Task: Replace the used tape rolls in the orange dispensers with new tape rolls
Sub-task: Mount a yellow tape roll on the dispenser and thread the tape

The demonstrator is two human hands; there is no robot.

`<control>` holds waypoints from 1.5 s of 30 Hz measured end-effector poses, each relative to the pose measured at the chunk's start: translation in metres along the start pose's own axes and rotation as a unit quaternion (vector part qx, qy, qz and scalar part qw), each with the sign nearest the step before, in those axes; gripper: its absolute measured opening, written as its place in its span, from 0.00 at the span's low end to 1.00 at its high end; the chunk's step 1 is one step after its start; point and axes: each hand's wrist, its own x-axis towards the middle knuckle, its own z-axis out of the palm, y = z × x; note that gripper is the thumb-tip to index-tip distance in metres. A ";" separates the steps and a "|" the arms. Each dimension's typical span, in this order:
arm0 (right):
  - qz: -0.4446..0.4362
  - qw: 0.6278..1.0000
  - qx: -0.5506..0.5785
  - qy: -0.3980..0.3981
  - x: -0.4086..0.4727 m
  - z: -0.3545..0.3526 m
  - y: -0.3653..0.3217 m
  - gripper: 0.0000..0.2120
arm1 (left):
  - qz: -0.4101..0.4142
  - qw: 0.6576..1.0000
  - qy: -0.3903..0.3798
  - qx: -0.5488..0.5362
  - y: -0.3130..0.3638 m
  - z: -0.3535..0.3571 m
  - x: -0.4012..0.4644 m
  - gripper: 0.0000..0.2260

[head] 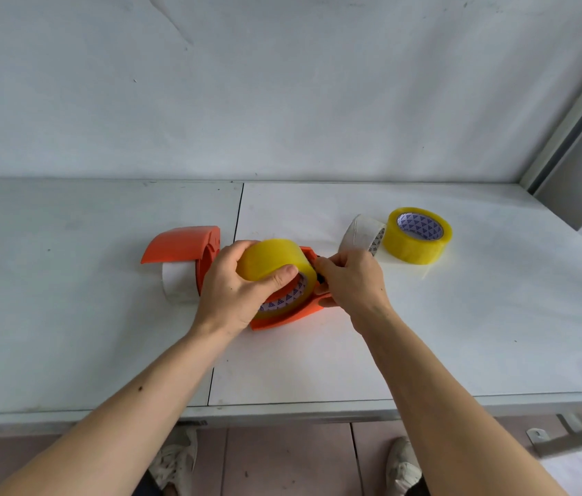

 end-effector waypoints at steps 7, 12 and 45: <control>-0.049 0.992 -0.094 0.071 -0.013 0.006 0.005 0.12 | -0.061 0.991 0.018 -0.117 0.008 0.005 -0.003 0.25; -0.046 0.992 -0.090 0.071 -0.020 -0.001 0.013 0.13 | -0.067 0.984 0.006 -0.165 0.008 0.007 -0.002 0.20; -0.116 0.973 -0.176 0.095 0.018 -0.044 0.016 0.18 | -0.019 0.960 -0.259 -0.100 0.023 -0.049 -0.016 0.28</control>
